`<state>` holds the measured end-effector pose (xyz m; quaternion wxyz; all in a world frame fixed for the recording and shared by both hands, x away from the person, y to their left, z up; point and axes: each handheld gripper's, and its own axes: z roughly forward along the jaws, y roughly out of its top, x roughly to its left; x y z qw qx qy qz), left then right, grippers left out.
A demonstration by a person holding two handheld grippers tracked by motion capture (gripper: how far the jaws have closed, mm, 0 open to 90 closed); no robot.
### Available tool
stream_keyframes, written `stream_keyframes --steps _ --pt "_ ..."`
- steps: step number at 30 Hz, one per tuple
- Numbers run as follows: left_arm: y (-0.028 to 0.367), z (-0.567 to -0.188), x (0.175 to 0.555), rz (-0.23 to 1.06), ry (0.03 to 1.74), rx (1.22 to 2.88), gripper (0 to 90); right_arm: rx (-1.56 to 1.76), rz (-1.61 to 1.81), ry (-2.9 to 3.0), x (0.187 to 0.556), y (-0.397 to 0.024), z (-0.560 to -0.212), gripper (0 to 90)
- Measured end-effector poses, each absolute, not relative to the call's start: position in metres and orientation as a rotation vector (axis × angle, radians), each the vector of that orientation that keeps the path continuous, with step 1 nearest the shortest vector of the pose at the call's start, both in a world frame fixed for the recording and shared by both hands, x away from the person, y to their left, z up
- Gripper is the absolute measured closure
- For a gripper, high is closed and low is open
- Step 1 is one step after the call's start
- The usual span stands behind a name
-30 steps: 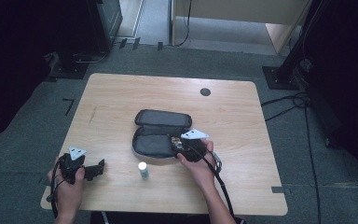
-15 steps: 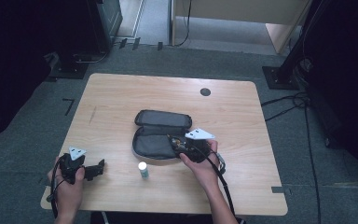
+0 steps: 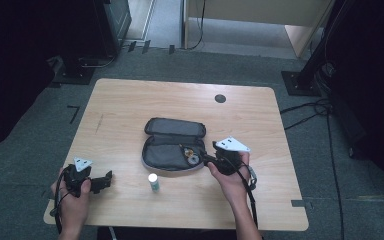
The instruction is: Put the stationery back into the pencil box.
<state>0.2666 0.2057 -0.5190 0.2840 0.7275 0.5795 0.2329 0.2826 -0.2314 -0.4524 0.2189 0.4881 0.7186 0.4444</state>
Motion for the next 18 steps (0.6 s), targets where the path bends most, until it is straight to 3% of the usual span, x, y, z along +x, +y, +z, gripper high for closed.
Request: stream_keyframes --steps 18 --pt "0.206 -0.519 0.267 0.623 1.551 1.946 0.0 1.467 1.132 1.931 0.264 -0.270 -0.475 59.7"
